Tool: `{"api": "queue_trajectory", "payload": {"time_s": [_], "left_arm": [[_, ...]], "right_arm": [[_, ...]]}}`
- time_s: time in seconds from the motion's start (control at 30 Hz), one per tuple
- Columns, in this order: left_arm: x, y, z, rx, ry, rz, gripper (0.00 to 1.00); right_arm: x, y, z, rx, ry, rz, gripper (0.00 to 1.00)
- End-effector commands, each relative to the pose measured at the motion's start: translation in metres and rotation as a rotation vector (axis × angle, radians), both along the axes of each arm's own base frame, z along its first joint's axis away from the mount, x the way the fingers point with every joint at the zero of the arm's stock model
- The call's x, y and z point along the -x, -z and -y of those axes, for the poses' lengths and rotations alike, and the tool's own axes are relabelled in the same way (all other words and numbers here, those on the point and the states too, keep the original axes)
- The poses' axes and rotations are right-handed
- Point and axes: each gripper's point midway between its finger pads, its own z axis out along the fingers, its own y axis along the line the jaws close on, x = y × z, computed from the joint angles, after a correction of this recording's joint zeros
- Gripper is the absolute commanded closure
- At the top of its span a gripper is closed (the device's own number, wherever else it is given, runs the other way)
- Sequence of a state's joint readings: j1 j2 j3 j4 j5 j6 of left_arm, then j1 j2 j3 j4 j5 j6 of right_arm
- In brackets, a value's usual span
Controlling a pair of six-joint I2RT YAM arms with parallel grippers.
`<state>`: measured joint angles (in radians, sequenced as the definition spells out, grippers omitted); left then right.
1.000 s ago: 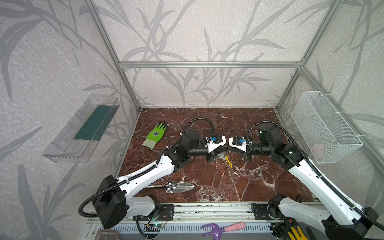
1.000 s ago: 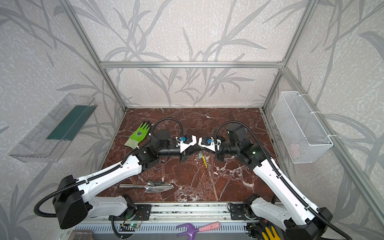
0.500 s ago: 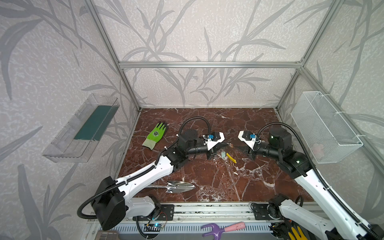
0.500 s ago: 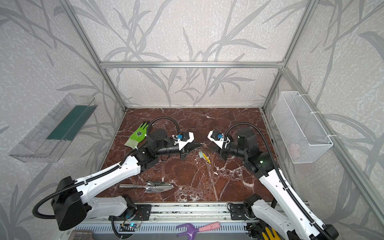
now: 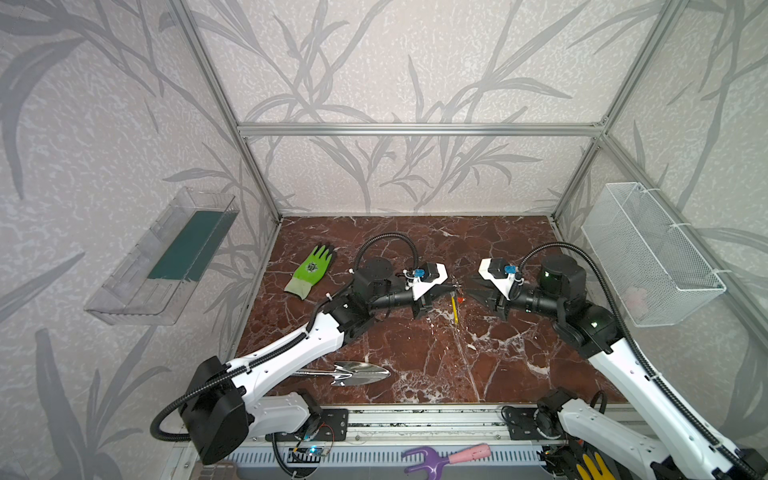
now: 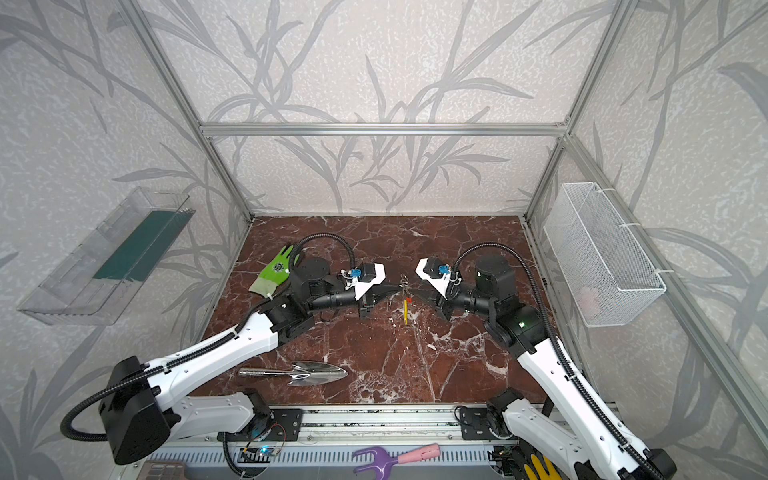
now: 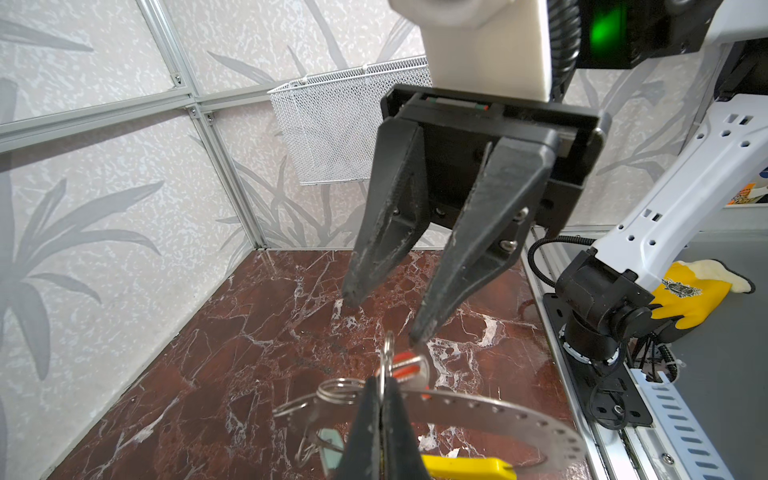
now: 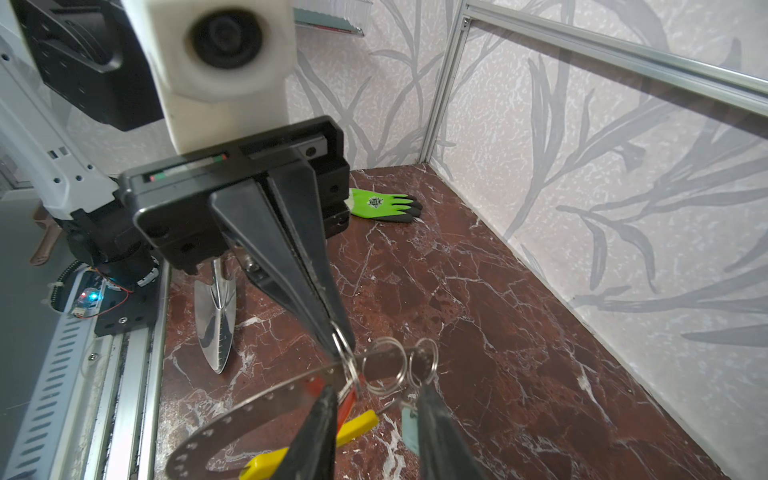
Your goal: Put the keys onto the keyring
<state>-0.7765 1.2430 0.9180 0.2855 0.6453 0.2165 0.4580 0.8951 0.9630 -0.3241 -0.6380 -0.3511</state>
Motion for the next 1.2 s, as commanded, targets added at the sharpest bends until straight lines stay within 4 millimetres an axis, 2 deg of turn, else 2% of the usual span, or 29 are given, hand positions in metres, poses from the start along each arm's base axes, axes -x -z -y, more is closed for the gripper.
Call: {"api": "queue_trajectory", "payload": {"time_s": [0.0,0.17,0.27,0.63,0.97,1.17], "left_arm": [[0.004,-0.022,-0.004,0.052,0.002,0.050,1.00],[0.005,-0.027,-0.003,0.061,0.015,0.058,1.00],[0.006,-0.029,-0.002,0.068,0.019,0.062,1.00],[0.007,-0.041,-0.004,0.104,0.011,0.082,1.00],[0.004,-0.046,-0.004,0.123,0.001,0.087,1.00],[0.001,-0.051,-0.002,0.152,-0.003,0.092,1.00]], "right_arm": [[0.009,-0.003,-0.005,-0.029,-0.061,-0.008,0.72],[0.009,0.002,-0.005,-0.017,-0.069,-0.027,0.79],[0.007,0.005,-0.006,-0.017,-0.068,-0.048,0.77],[-0.002,0.020,-0.007,0.015,-0.047,-0.095,0.81],[-0.009,0.023,0.001,0.057,0.006,-0.057,1.00],[-0.010,0.032,0.001,0.077,0.001,-0.062,1.00]]}}
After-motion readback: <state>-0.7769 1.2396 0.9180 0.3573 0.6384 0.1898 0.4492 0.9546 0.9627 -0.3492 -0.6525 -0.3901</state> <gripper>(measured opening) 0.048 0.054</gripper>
